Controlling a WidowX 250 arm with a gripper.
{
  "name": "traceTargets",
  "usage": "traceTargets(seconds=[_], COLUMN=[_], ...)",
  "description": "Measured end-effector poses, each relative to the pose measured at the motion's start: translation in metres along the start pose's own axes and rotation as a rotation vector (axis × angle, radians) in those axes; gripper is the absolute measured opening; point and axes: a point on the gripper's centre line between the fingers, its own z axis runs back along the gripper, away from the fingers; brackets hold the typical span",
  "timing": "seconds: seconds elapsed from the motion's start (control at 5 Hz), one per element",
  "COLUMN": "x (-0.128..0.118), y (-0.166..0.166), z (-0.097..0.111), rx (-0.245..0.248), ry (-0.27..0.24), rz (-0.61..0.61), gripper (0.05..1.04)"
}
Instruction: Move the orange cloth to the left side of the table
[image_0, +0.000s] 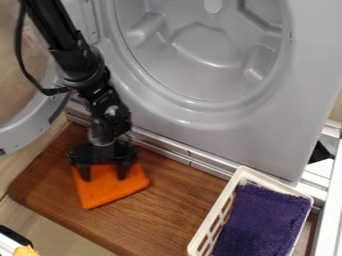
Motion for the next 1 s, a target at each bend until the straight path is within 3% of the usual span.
traceTargets(seconds=[0.8, 1.0], x=[0.005, 0.005], y=[0.005, 0.004], z=[0.103, 0.103], rx=[-0.081, -0.084], ry=[-0.232, -0.234], rz=[0.022, 0.025], gripper=[0.999, 0.999])
